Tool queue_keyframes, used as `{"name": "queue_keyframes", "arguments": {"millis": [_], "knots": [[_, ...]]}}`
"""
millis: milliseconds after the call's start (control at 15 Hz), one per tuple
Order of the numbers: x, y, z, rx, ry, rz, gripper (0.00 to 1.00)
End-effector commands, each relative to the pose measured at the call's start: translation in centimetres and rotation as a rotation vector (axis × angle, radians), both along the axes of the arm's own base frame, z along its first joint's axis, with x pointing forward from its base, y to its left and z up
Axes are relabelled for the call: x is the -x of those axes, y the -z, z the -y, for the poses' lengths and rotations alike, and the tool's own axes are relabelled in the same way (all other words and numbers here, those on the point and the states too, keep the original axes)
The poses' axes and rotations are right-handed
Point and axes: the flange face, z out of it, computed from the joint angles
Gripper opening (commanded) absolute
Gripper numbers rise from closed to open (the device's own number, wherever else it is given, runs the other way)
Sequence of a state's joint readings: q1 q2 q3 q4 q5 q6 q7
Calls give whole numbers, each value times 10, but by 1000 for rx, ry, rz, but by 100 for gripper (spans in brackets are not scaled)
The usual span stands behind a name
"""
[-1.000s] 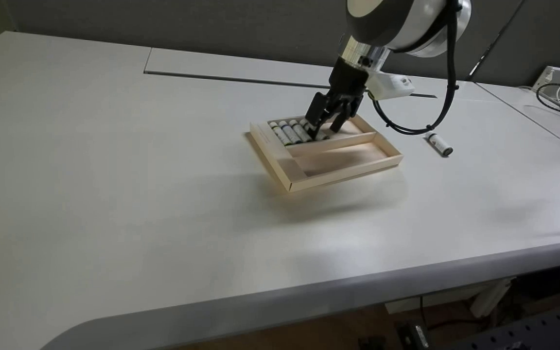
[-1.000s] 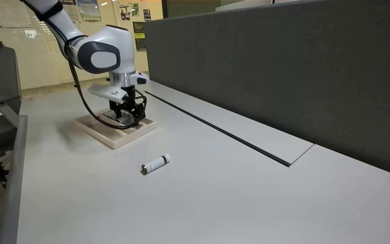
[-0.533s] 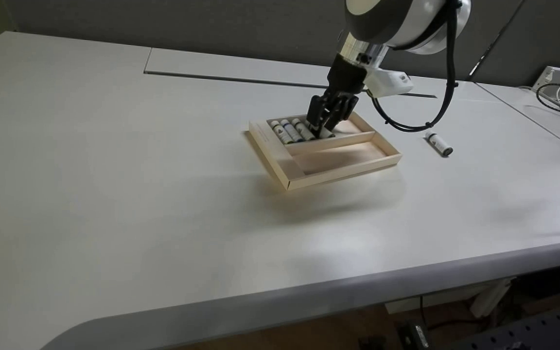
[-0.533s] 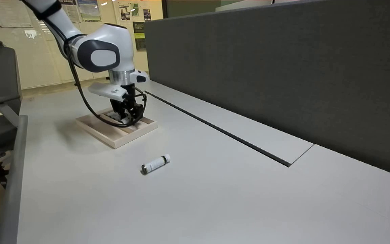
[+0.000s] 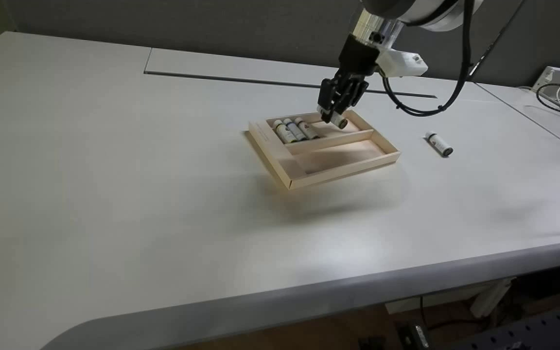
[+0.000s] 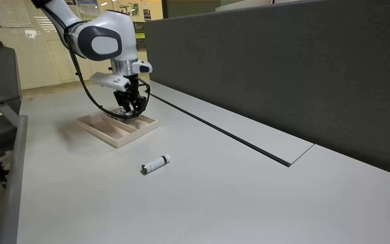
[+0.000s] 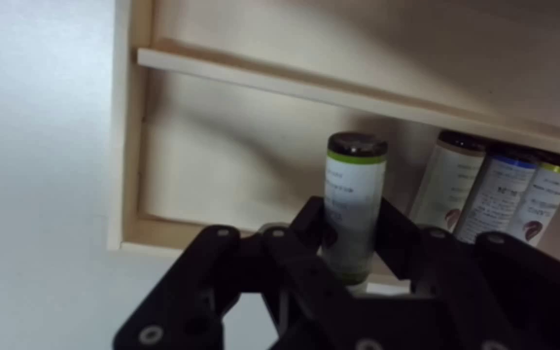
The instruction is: Pick up one object and put it on the table
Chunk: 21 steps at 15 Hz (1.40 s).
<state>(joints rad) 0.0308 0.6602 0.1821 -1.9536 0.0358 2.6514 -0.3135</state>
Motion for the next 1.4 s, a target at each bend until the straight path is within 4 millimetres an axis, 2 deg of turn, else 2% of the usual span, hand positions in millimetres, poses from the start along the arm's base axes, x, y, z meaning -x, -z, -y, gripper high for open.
{"name": "queue_keyframes", "arguments": {"millis": [0,200,333,533,667,933,1333], "knots": [[8,-43,28,25,55,-4,7],[18,-63,73,48,119,4,7],[29,-65,110,68,174,3,7],[46,-53,168,84,263,-19,7],[56,-41,197,90,308,-32,7],[68,-21,231,100,363,-41,7],[70,9,252,100,416,-40,7]]}}
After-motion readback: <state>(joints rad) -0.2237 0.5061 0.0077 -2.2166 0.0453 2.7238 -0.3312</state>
